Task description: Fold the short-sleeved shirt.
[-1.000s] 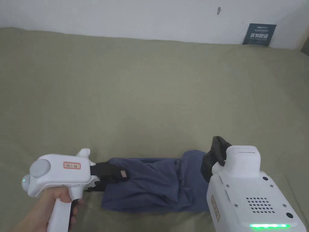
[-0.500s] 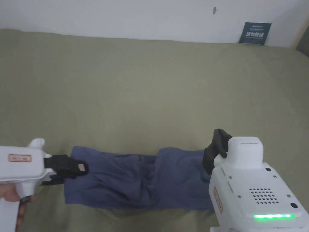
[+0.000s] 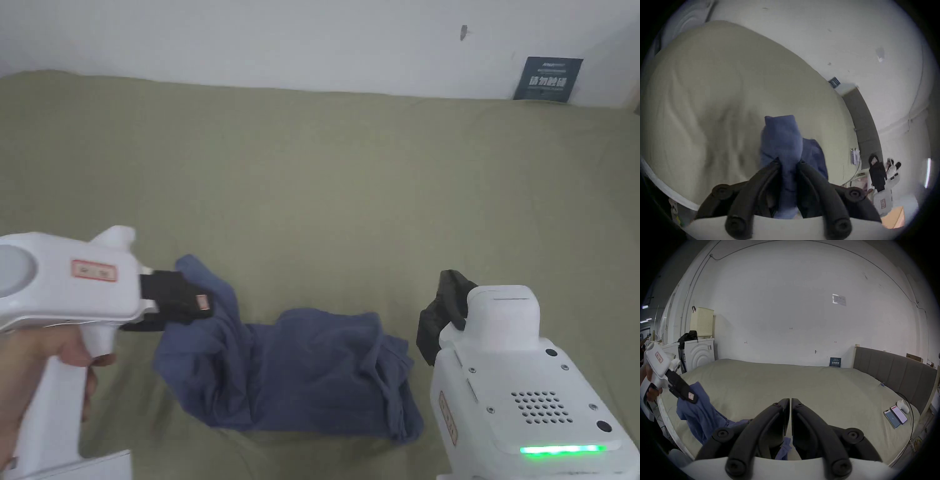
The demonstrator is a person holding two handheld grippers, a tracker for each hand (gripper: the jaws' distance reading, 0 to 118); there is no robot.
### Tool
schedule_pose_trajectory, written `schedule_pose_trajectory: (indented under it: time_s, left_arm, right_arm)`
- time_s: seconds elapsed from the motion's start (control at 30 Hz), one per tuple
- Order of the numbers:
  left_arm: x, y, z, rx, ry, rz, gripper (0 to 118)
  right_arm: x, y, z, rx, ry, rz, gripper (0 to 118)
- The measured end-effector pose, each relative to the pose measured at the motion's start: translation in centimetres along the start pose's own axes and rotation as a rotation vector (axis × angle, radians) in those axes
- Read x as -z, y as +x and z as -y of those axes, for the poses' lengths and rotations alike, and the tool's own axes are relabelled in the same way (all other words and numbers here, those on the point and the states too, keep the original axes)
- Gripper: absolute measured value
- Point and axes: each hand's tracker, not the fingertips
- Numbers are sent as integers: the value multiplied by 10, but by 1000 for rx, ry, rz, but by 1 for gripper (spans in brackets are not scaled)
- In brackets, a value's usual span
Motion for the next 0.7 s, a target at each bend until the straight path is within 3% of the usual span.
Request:
schedule_pose_trajectory:
  time_s: [0.17,0.43,0.47,0.53,0.57,0.7]
  left_arm:
    - [57,68,13,184,-82,-81,13]
    - [166,112,45,305,-219,-120,13]
    - [174,110,49,309,-206,-114,31]
    - [179,100,50,255,-222,5,104]
    - [173,96,50,209,-212,43,118]
    - [127,70,36,107,-138,172,104]
  right_arm:
    - [-2,15,-1,-4,1,25,9]
    - [0,34,7,12,-30,68,9]
    - [1,35,8,15,-35,73,9]
    - [3,34,9,19,-44,77,9]
    - [4,33,10,19,-48,76,9]
    - [8,25,11,18,-52,64,9]
